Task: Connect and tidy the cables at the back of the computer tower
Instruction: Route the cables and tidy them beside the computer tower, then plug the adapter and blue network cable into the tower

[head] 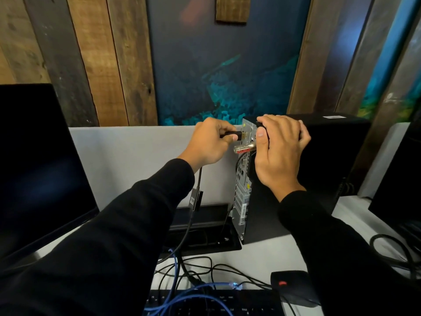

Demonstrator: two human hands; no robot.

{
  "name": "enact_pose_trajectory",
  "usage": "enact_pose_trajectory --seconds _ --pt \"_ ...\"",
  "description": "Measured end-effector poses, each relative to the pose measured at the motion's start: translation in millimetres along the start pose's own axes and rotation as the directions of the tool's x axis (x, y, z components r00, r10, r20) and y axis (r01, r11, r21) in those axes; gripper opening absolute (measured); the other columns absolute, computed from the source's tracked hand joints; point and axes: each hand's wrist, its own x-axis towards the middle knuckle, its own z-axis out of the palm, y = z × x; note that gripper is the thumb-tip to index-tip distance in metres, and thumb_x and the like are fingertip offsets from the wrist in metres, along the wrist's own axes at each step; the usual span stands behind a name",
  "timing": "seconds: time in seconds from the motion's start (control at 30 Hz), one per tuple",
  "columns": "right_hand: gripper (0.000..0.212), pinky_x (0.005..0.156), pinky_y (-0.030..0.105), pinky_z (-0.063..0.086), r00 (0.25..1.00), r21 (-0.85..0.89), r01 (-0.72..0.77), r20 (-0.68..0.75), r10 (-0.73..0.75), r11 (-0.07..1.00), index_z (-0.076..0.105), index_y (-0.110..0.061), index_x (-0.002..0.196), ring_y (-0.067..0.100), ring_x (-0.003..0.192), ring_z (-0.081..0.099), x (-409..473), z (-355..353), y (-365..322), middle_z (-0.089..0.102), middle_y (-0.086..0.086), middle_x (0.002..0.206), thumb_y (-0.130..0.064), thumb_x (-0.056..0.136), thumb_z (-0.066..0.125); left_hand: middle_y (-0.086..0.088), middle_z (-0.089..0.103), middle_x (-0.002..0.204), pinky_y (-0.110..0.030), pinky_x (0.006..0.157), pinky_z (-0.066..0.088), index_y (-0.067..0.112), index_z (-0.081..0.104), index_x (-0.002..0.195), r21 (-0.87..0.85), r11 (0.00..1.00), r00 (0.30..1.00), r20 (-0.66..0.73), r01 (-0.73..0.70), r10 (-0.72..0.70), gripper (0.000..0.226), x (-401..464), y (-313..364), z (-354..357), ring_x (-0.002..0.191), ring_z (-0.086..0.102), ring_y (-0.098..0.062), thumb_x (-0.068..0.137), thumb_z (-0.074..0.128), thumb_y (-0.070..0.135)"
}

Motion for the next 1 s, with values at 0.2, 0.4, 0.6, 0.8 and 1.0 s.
enact_pose_trajectory --seconds 0.2,0.4,0.6,0.8,1.0 --pt "0.039 0.119 0.05 0.021 0.998 0.015 -0.006 -0.065 0.007 1.0 0.067 -0.018 0.121 0.022 0.126 0.052 0 7 -1 0.065 -0.002 0.126 -0.035 0.107 0.035 0.0 0.078 0.082 -0.027 0.083 0.056 0.017 0.08 0.092 -0.051 0.998 0.999 -0.014 0.034 -0.034 0.005 3 1 2 0.082 0.072 -0.013 0.092 0.075 0.017" --pt "0.035 0.119 0.049 0.02 0.997 0.018 -0.025 -0.076 0.026 1.0 0.067 -0.018 0.118 0.023 0.124 0.052 0 11 -4 0.065 -0.002 0.122 -0.035 0.105 0.041 -0.001 0.077 0.075 -0.017 0.071 0.054 0.016 0.082 0.094 -0.062 0.998 0.999 0.021 0.026 -0.025 0.007 8 5 3 0.075 0.072 -0.013 0.089 0.079 0.018" --pt "0.033 0.121 0.047 0.018 0.999 0.007 -0.012 -0.044 0.012 1.0 0.067 -0.017 0.121 0.024 0.127 0.052 0 7 -5 0.065 0.0 0.125 -0.034 0.103 0.044 0.004 0.079 0.082 -0.022 0.081 0.056 0.019 0.082 0.102 -0.101 0.994 0.999 0.013 0.033 -0.032 0.012 6 1 5 0.079 0.073 -0.003 0.09 0.078 0.02" --pt "0.042 0.124 0.049 0.018 0.997 -0.024 -0.005 0.078 0.007 1.0 0.058 -0.016 0.136 0.026 0.141 0.043 -6 -12 -2 0.057 0.003 0.142 -0.039 0.104 0.046 0.001 0.076 0.108 -0.021 0.086 0.054 0.024 0.058 0.137 -0.213 0.971 0.99 0.11 0.108 -0.086 0.034 -42 -18 15 0.078 0.075 -0.012 0.103 0.058 0.023" --pt "0.048 0.116 0.051 0.036 0.953 0.117 -0.242 0.217 0.213 0.963 0.055 -0.017 0.143 0.026 0.142 0.043 -64 -42 -17 0.049 0.007 0.151 -0.035 0.098 0.057 0.0 0.077 0.095 -0.036 0.097 0.054 0.021 0.065 0.129 -0.119 0.944 0.95 0.089 0.308 -0.299 0.034 -128 -59 2 0.092 0.071 -0.015 0.1 0.056 0.036"
